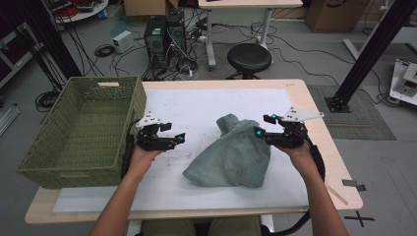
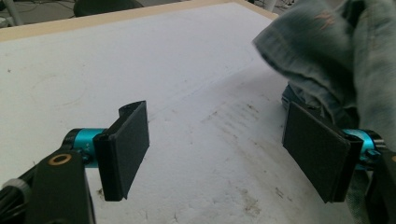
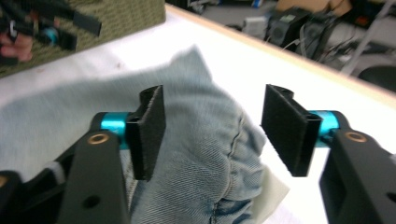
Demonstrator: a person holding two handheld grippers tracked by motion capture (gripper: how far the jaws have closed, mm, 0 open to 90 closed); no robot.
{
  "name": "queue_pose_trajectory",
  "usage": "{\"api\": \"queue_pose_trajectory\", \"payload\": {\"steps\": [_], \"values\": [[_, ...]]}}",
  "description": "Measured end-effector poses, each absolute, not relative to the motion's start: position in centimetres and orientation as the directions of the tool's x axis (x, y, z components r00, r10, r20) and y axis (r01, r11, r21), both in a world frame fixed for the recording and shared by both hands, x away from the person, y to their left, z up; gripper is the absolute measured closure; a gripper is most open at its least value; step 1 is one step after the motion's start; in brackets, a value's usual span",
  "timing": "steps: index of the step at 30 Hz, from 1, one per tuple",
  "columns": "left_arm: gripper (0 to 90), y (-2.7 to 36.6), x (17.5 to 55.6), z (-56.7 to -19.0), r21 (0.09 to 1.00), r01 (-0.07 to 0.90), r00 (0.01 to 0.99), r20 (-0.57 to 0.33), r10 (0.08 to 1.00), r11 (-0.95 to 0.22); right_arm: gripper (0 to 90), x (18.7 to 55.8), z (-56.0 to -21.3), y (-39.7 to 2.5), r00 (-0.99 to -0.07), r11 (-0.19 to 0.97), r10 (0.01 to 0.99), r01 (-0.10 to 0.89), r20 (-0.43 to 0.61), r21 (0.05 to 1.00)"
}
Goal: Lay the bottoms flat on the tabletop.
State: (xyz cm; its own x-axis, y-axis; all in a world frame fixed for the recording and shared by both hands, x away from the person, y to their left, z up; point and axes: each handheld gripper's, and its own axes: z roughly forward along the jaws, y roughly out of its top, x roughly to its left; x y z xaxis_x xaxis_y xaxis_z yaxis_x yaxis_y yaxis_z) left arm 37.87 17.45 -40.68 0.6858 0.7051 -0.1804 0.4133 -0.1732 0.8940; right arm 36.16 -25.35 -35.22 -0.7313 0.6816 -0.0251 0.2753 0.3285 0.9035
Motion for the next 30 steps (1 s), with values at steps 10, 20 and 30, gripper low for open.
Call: {"api": "queue_pose_trajectory", "payload": {"steps": [10, 20, 30], "values": [[23.1, 17.4, 37.8, -40.8, 0.89, 0.415, 0.689, -0.17, 0.705, -0.191, 40.3, 37.0, -36.8, -16.1, -0.854, 0.55, 0.513, 0.251, -0.085, 0.796], [23.1, 17.4, 37.8, -40.9, 0.888, 0.419, 0.69, -0.176, 0.703, -0.189, 90.0, 37.4, -39.8, -15.6, -0.899, 0.668, 0.429, 0.252, -0.085, 0.7], [23.1, 17.2, 37.9, -41.0, 0.887, 0.422, 0.688, -0.181, 0.703, -0.185, 41.6, 36.8, -39.1, -17.7, -0.876, 0.566, 0.481, 0.296, -0.017, 0.769]]}}
